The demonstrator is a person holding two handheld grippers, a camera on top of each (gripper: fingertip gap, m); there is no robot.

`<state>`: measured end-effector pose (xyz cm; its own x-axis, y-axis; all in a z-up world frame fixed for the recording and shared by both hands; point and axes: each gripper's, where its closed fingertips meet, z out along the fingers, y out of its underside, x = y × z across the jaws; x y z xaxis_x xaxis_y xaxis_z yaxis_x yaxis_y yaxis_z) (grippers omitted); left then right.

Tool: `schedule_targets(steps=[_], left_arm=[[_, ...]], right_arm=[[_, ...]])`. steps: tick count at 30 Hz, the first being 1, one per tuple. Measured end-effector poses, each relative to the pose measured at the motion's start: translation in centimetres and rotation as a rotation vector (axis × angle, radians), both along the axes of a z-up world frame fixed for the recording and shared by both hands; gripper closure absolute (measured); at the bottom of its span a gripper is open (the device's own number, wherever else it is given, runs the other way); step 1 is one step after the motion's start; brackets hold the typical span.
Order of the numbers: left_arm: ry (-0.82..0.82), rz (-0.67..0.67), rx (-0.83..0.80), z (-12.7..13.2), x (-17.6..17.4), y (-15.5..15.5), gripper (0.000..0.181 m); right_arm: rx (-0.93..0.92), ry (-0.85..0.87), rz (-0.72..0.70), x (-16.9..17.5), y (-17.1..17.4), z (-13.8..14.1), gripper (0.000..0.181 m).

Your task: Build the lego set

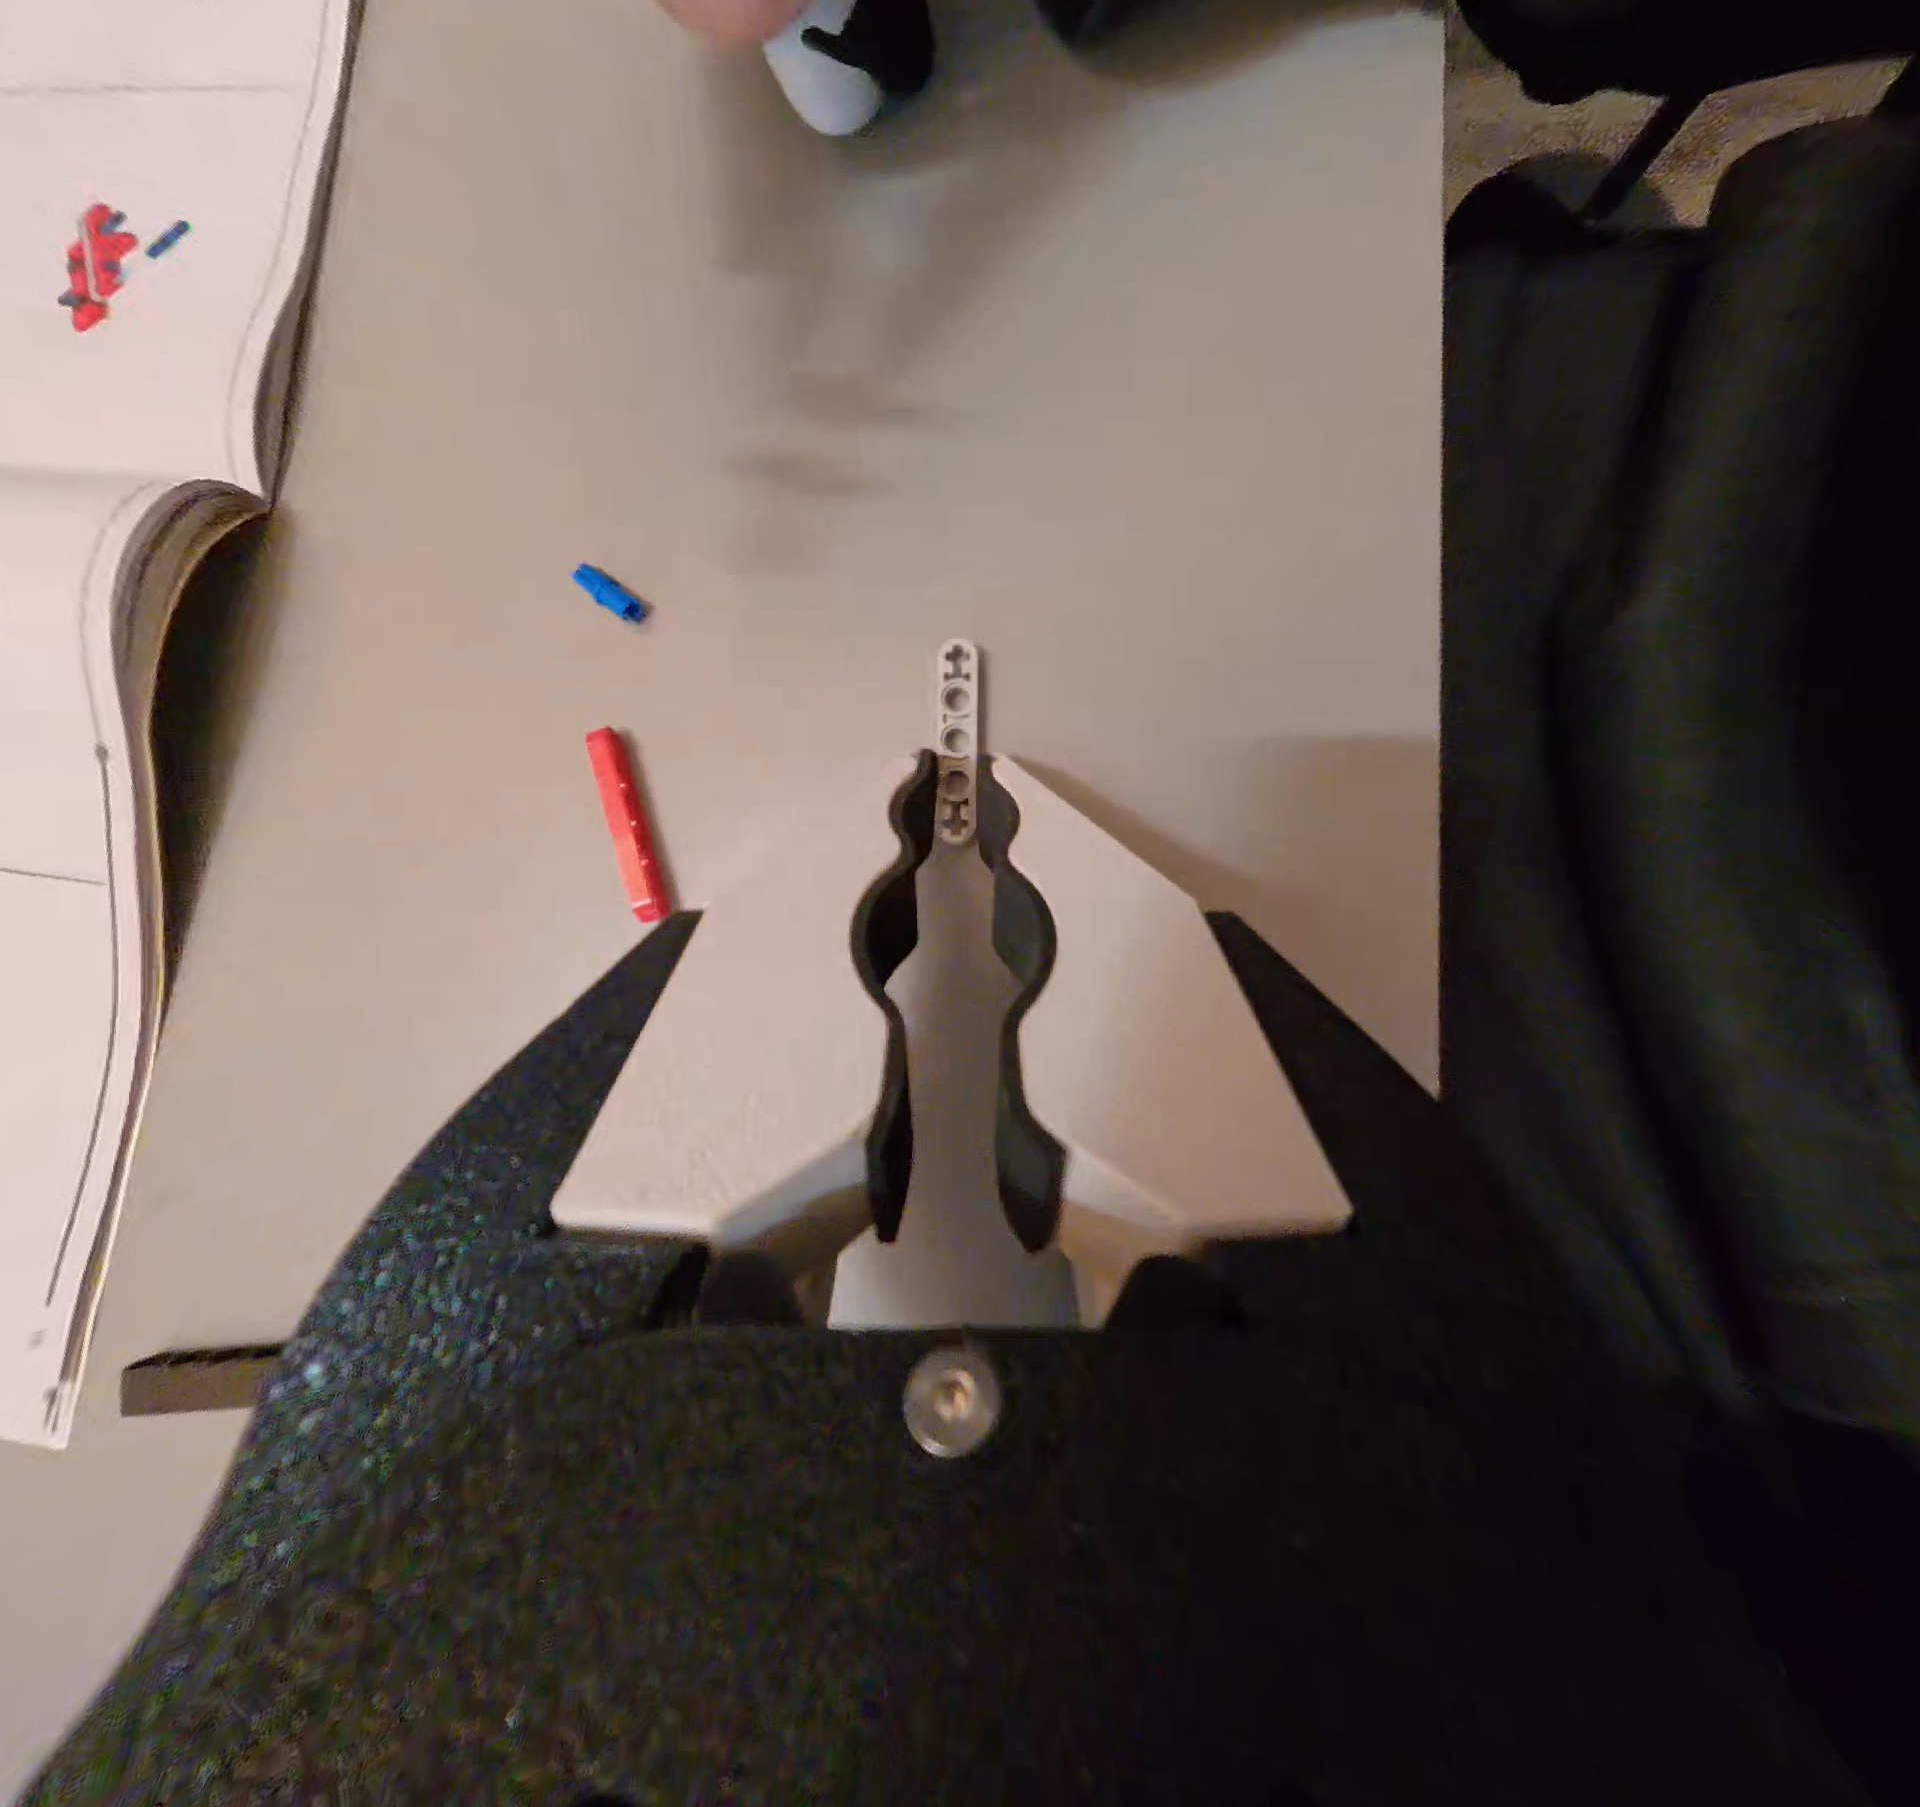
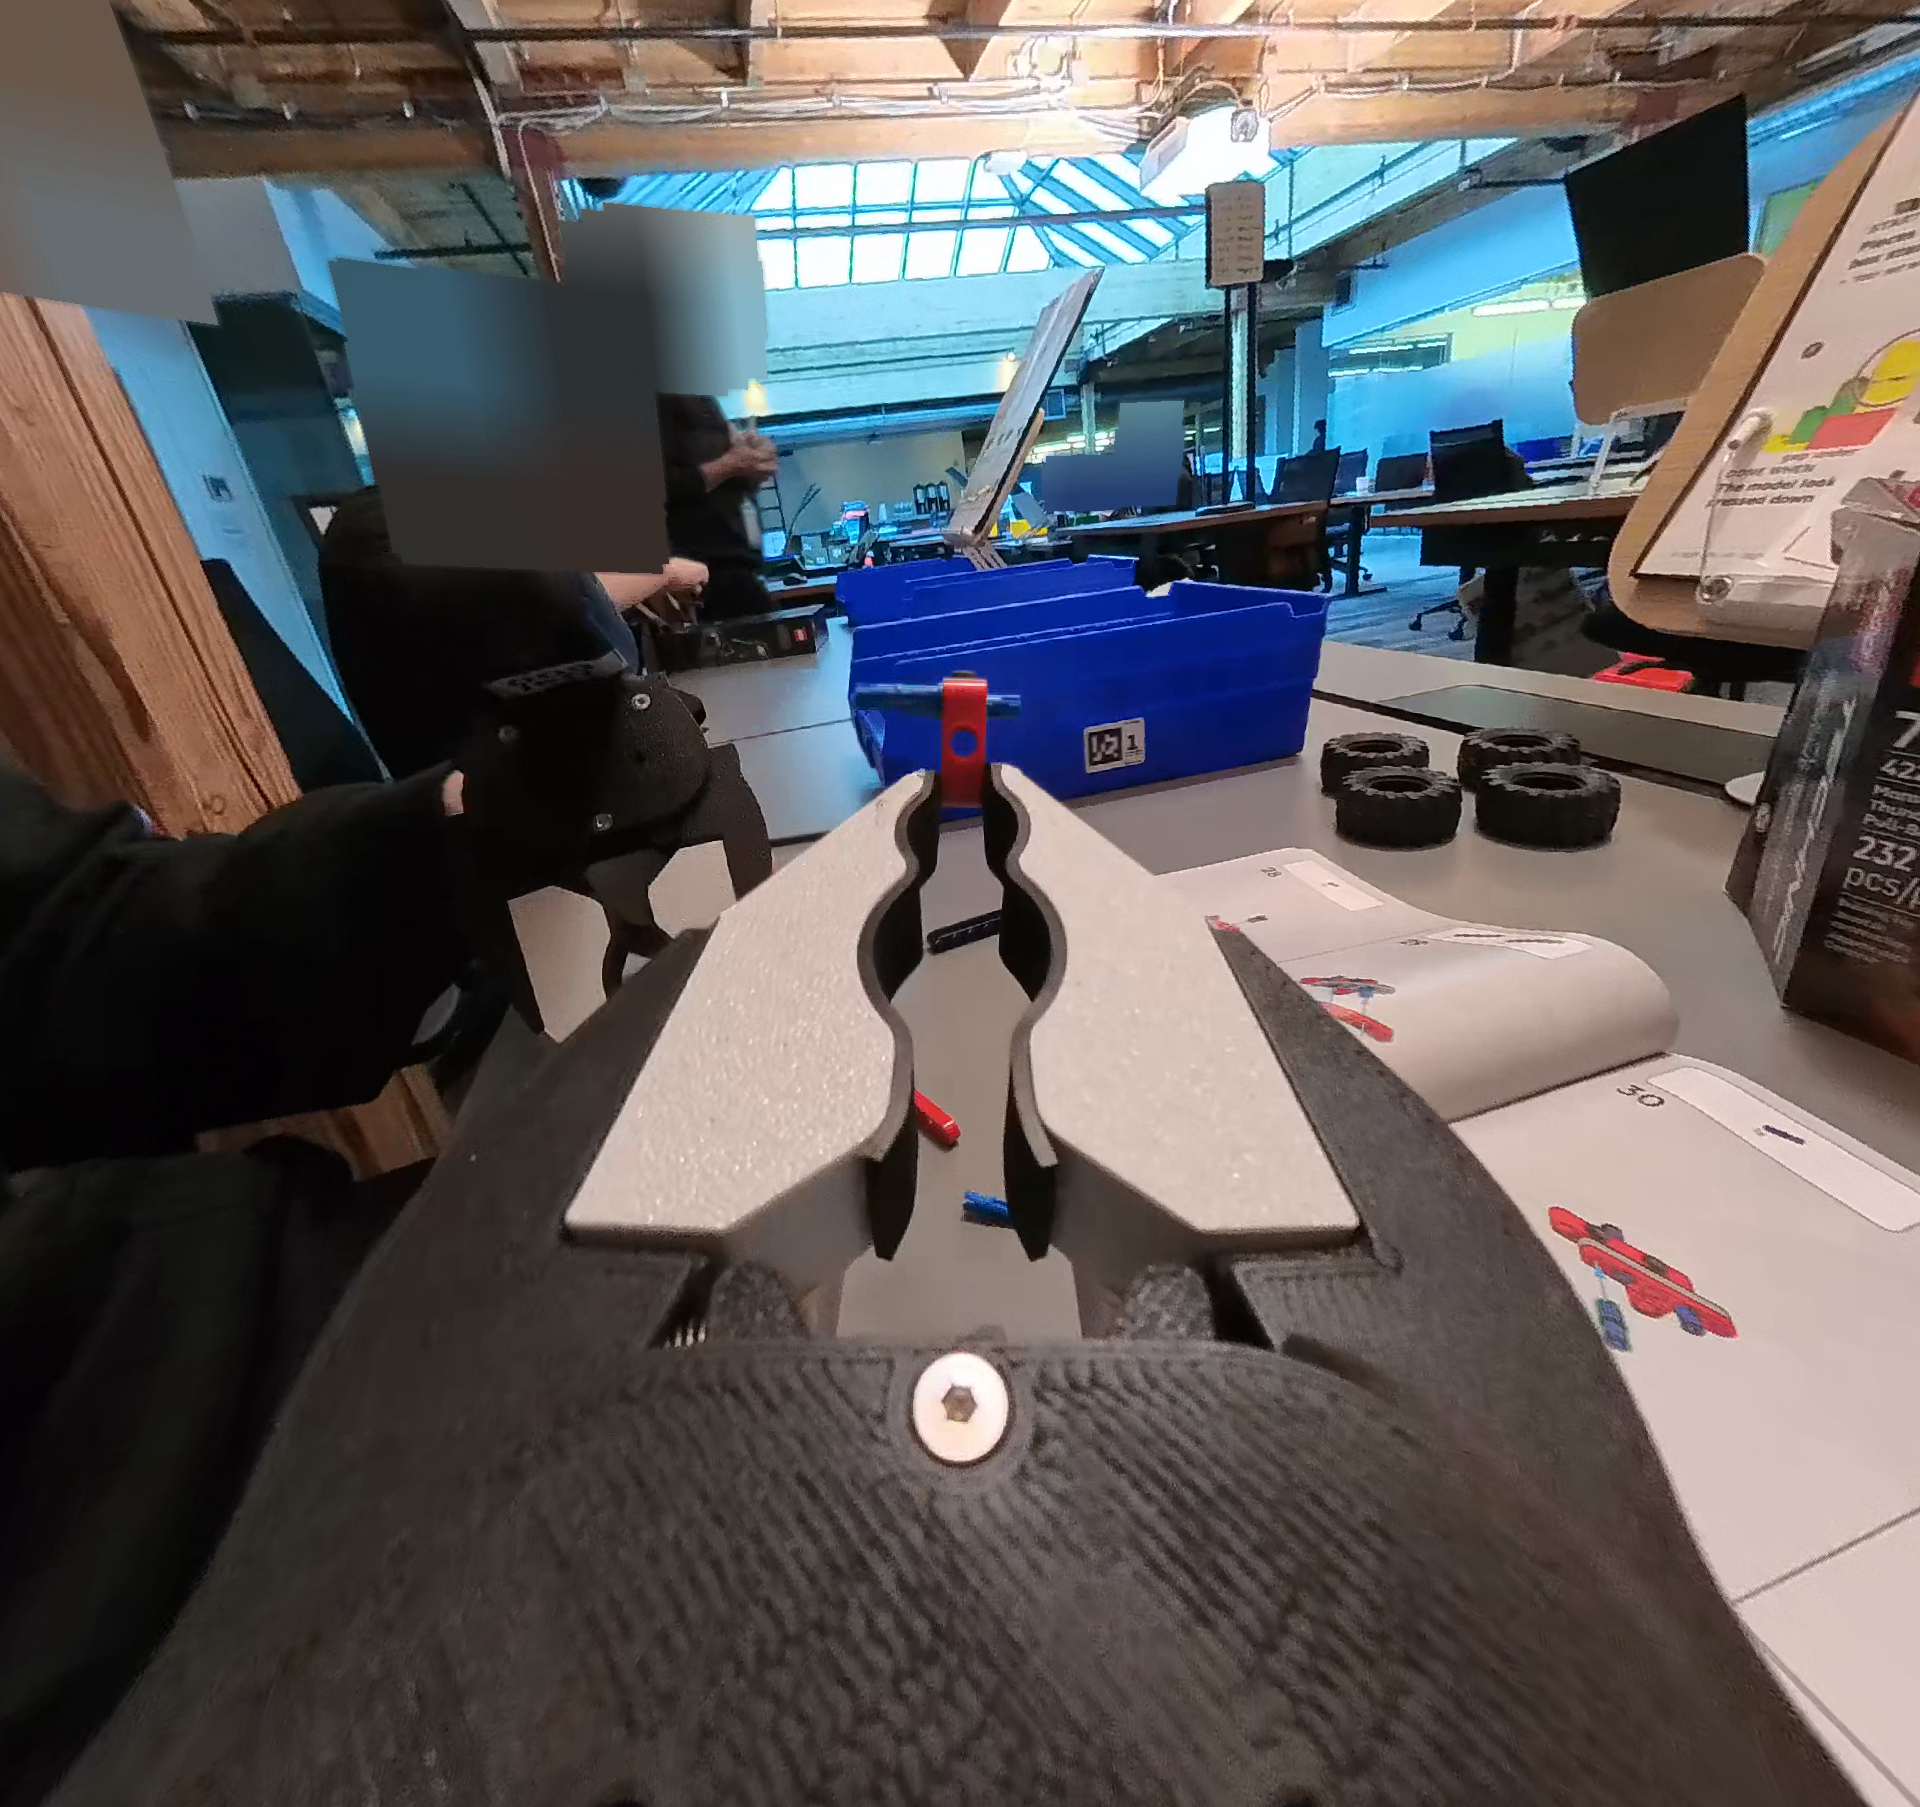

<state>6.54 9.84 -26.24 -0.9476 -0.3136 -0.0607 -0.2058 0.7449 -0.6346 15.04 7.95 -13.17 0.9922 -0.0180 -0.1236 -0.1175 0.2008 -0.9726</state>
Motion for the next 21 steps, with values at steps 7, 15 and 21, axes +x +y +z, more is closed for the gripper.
schedule_targets(steps=[7, 15, 21], left_arm=[[-0.018, 0.022, 0.052, 0.0, 0.1, -0.1, 0.165], [-0.090, 0.038, 0.096, 0.0, 1.1, -0.1, 0.177], [-0.804, 0.116, -0.003, 9.7, 5.3, 0.0, 0.177]], right_arm=[[-0.002, 0.004, 0.007, 0.0, 0.0, 0.0, 0.176], [-0.032, -0.008, -0.007, 0.0, 0.4, -0.3, 0.176], [-0.085, 0.004, -0.026, 0.3, 1.0, -0.9, 0.176]])
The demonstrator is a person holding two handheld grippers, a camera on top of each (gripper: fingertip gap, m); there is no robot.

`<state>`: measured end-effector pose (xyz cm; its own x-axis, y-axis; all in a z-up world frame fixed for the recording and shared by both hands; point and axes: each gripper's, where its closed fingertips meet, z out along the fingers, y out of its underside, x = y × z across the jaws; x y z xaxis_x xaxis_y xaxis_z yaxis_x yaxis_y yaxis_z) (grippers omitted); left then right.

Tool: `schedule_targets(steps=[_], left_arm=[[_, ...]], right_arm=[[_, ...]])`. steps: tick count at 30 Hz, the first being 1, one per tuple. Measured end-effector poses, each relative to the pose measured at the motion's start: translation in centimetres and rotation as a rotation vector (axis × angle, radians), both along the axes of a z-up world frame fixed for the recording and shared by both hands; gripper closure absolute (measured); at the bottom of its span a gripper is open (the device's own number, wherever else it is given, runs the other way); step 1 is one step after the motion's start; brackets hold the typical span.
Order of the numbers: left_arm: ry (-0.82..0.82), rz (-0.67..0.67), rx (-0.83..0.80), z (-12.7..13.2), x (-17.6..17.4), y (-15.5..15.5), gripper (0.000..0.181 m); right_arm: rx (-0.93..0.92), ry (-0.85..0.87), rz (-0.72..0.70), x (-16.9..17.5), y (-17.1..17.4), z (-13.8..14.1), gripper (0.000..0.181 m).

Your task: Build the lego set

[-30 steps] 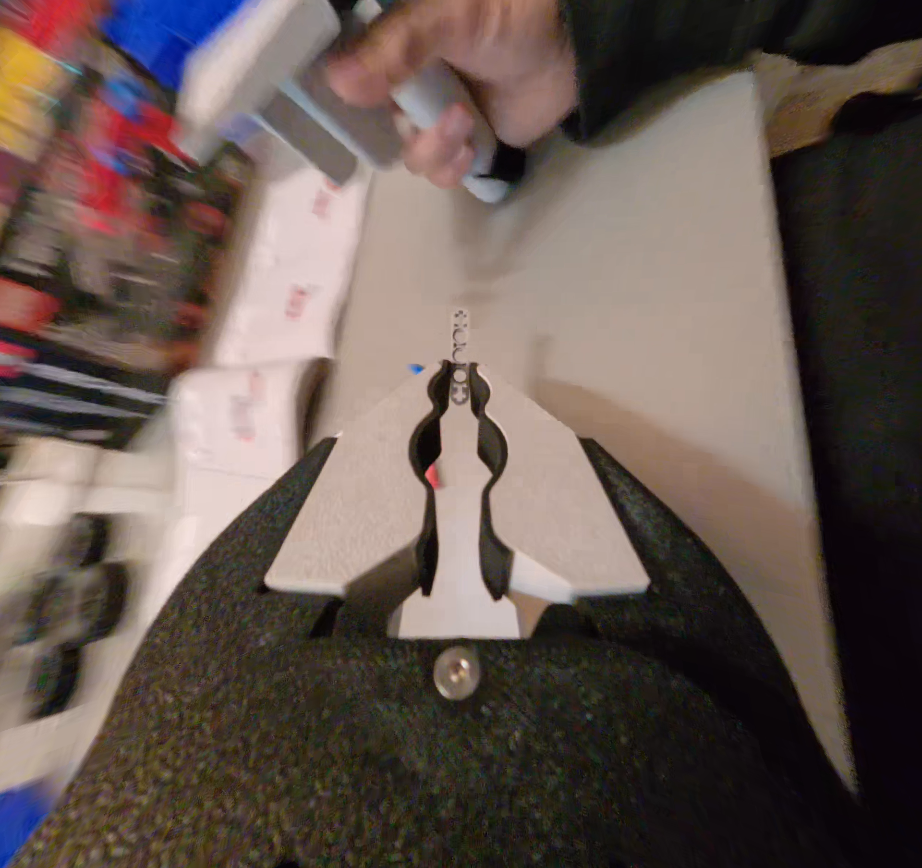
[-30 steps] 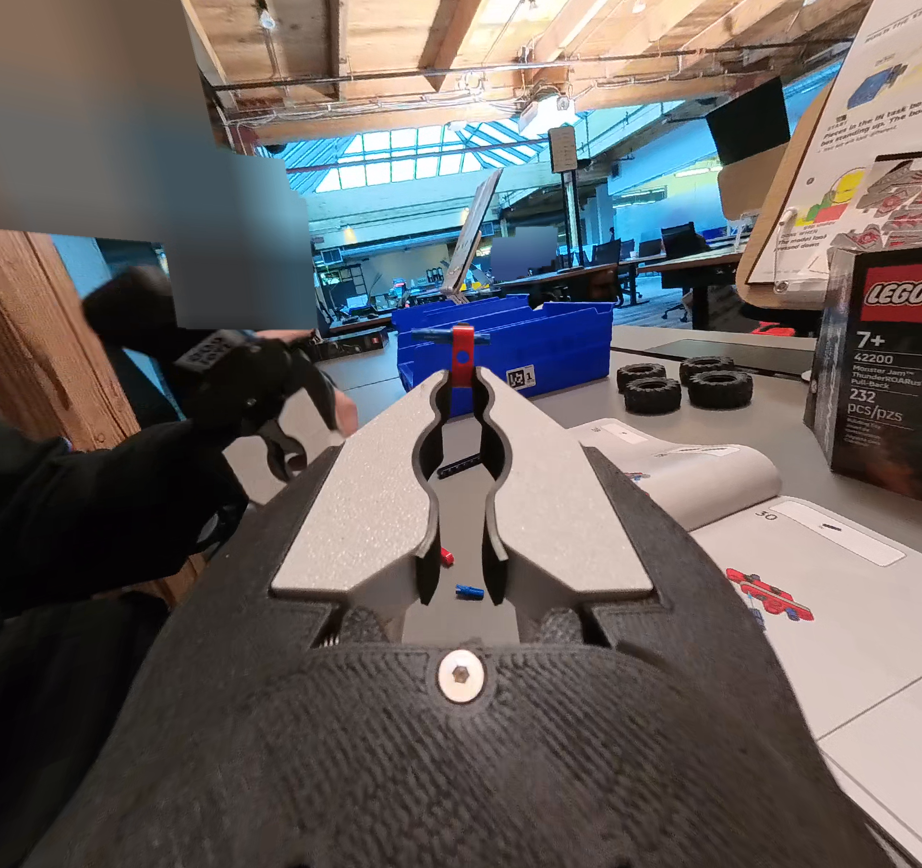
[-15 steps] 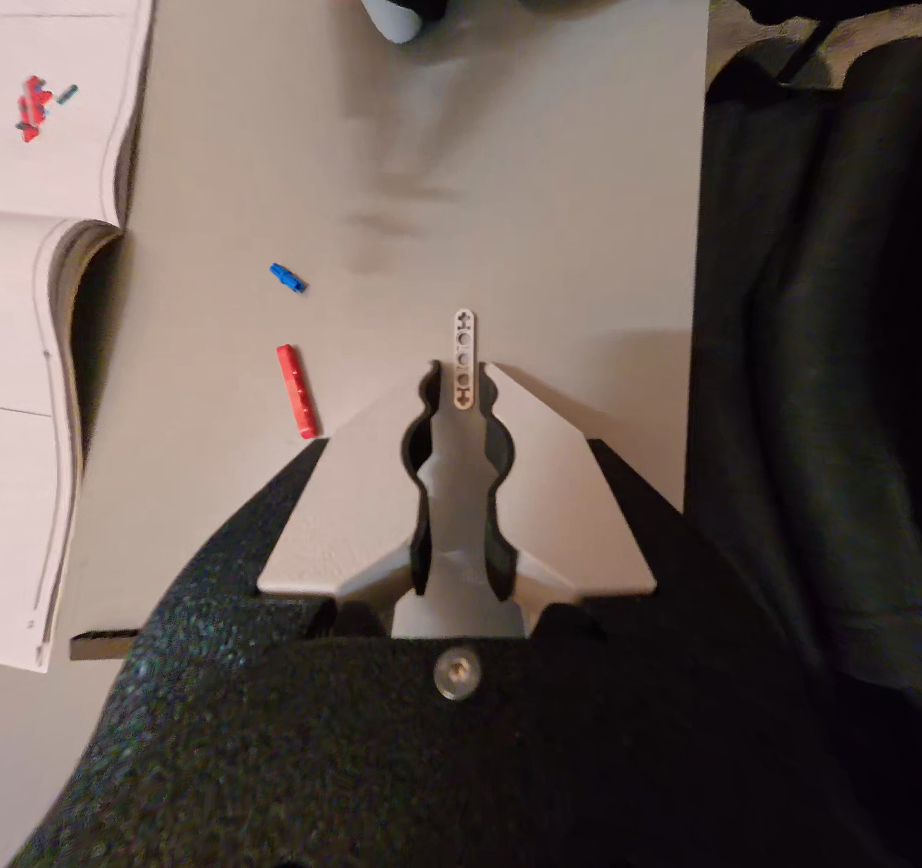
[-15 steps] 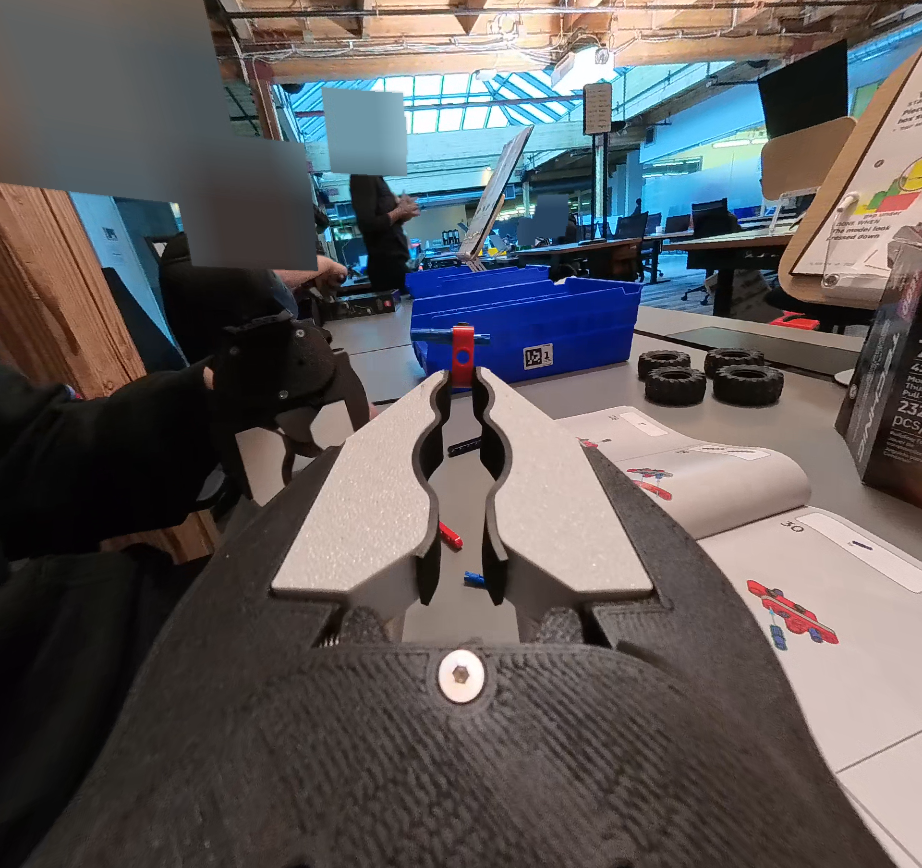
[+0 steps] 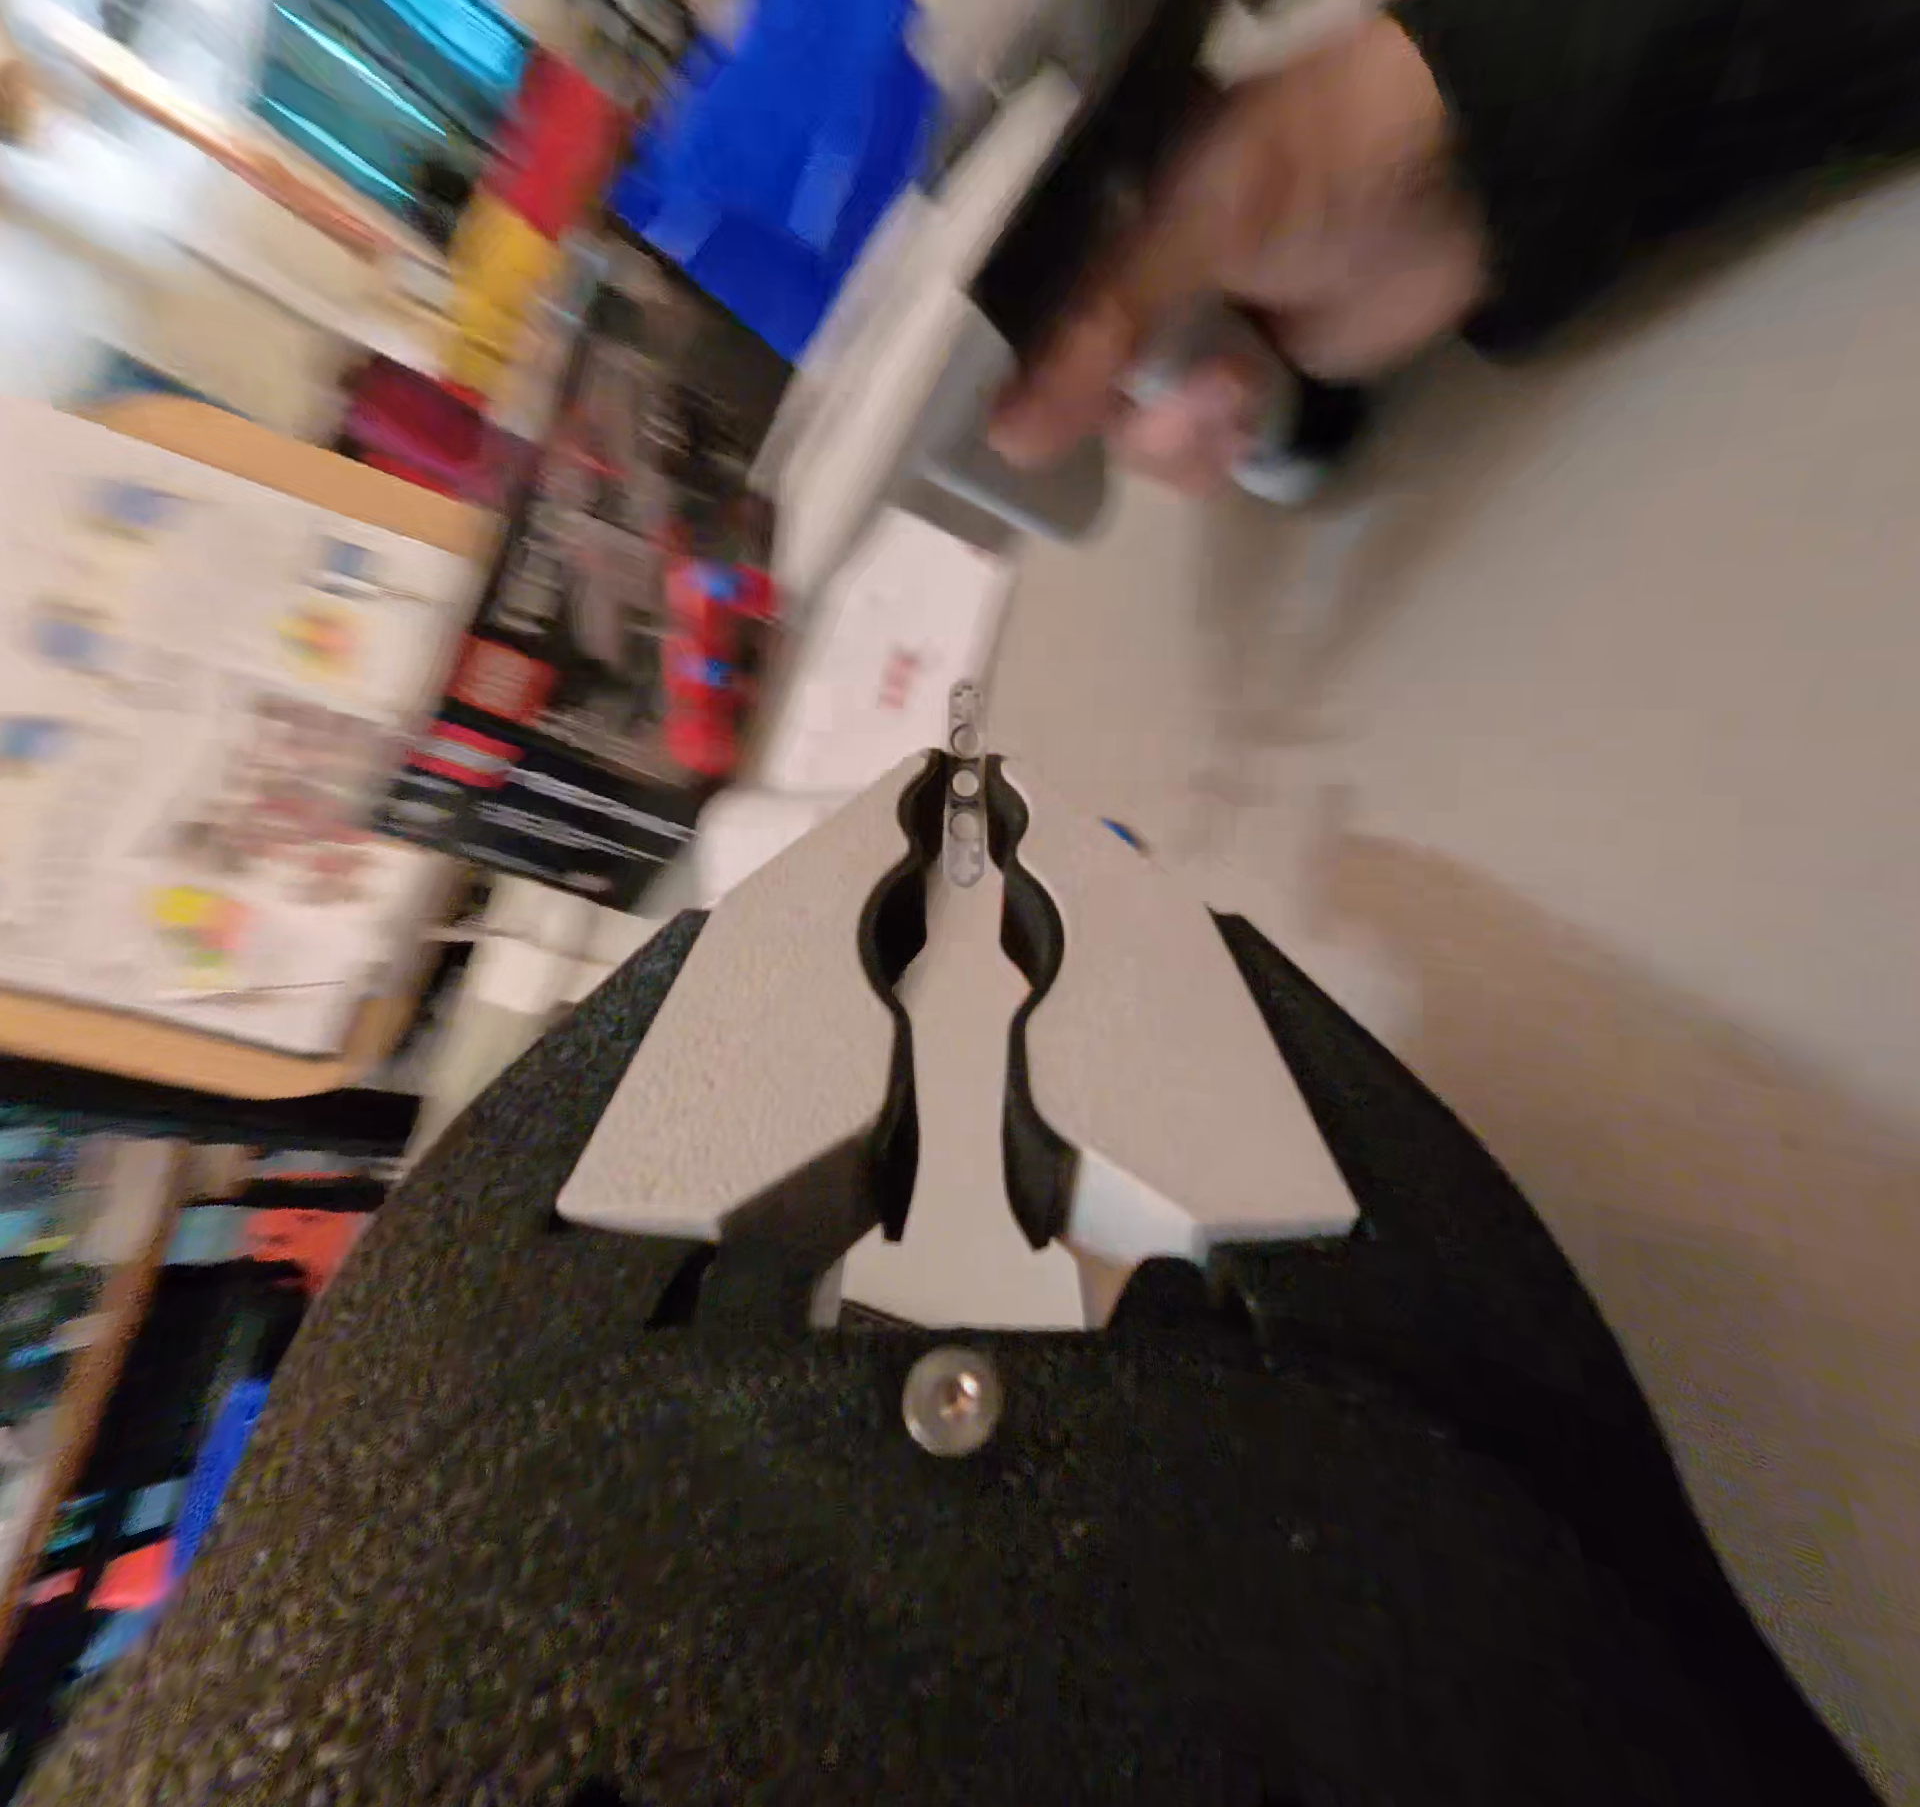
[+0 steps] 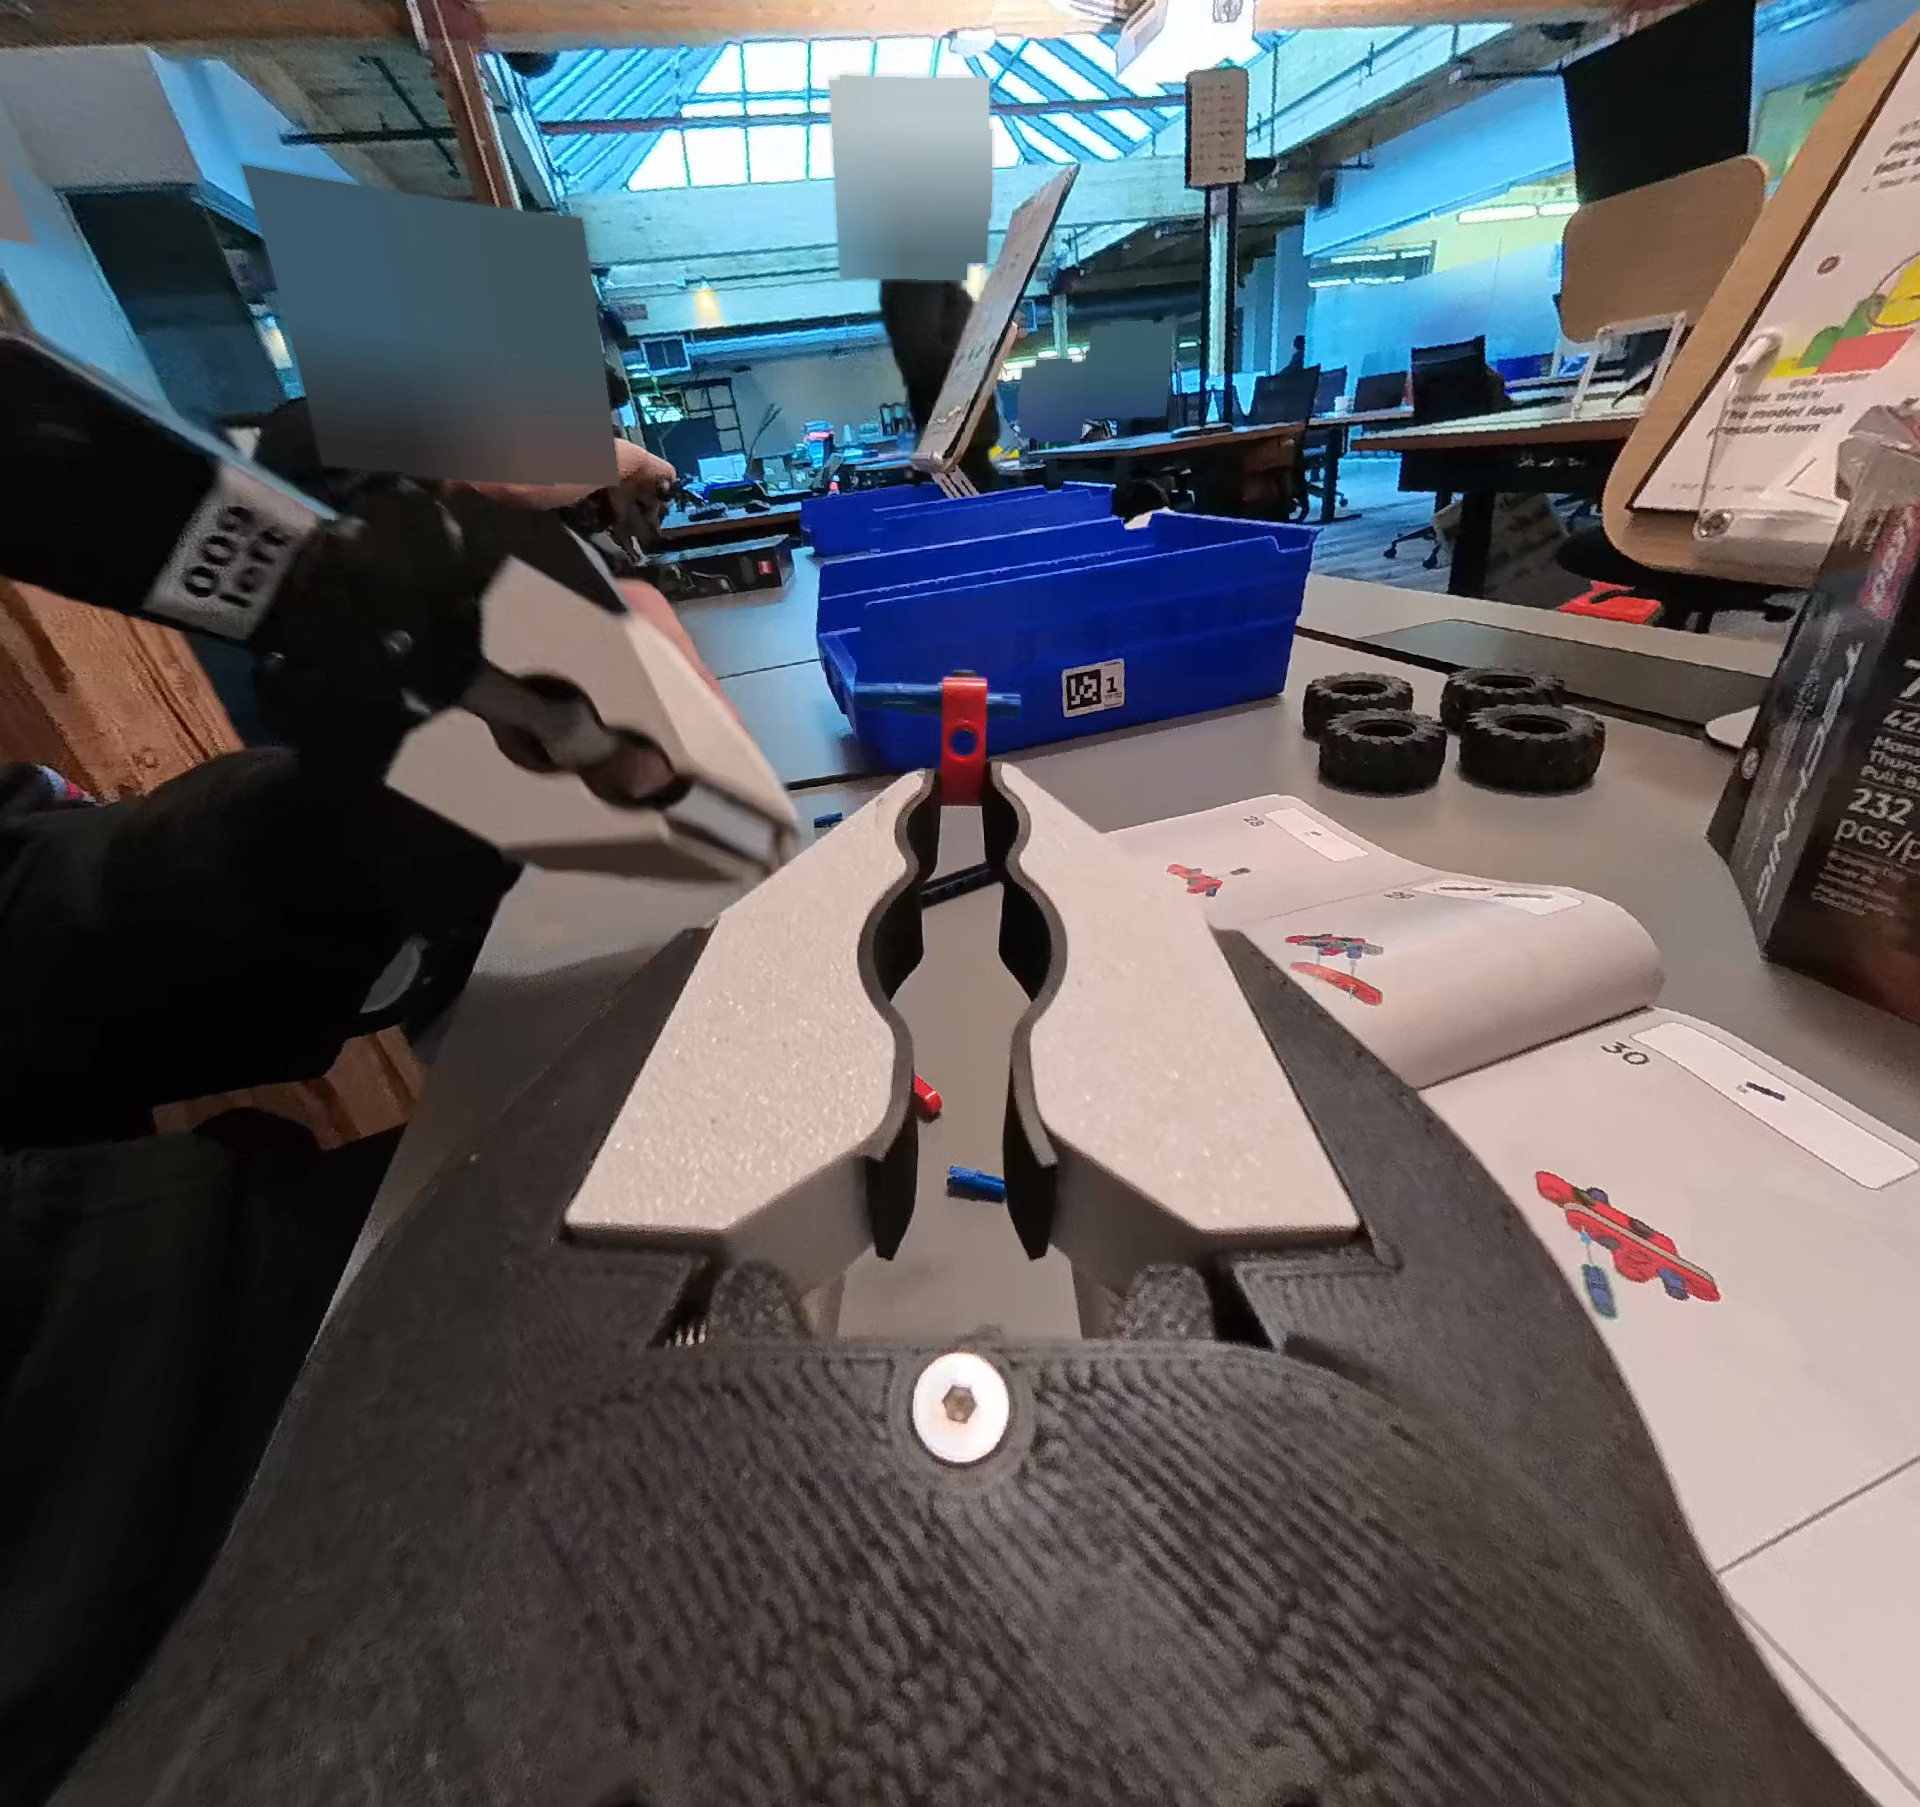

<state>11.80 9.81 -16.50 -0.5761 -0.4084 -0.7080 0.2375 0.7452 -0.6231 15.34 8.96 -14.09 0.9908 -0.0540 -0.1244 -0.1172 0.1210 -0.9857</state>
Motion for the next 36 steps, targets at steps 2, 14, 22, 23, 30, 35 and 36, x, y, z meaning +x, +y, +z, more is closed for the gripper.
schedule_targets(steps=[2, 14, 22, 23, 30, 35, 36], left_arm=[[-0.193, 0.032, 0.014, 2.5, 0.4, 0.6, 0.177], [-0.479, 0.089, 0.178, 4.0, 0.7, 1.4, 0.178], [-0.419, 0.100, 0.118, 3.5, 1.1, 1.8, 0.177], [-0.411, 0.097, 0.114, 3.4, 1.1, 1.8, 0.177], [-0.373, 0.114, 0.122, 3.1, 1.2, 1.9, 0.177], [-0.347, 0.178, 0.190, 2.9, 1.5, 2.3, 0.177], [-0.340, 0.191, 0.203, 2.8, 1.5, 2.4, 0.177]], right_arm=[[0.019, 0.034, -0.001, 0.3, 0.1, 0.2, 0.176], [-0.033, 0.034, 0.065, -1.4, 2.2, -0.5, 0.175], [-0.050, 0.062, 0.077, -1.2, 2.4, -0.8, 0.176], [-0.053, 0.070, 0.082, -1.3, 2.4, -0.8, 0.176], [-0.064, 0.075, 0.081, -1.3, 2.6, -1.0, 0.175], [-0.090, 0.020, 0.012, -1.0, 2.7, -1.2, 0.175], [-0.098, 0.011, 0.005, -1.0, 2.8, -1.3, 0.175]])
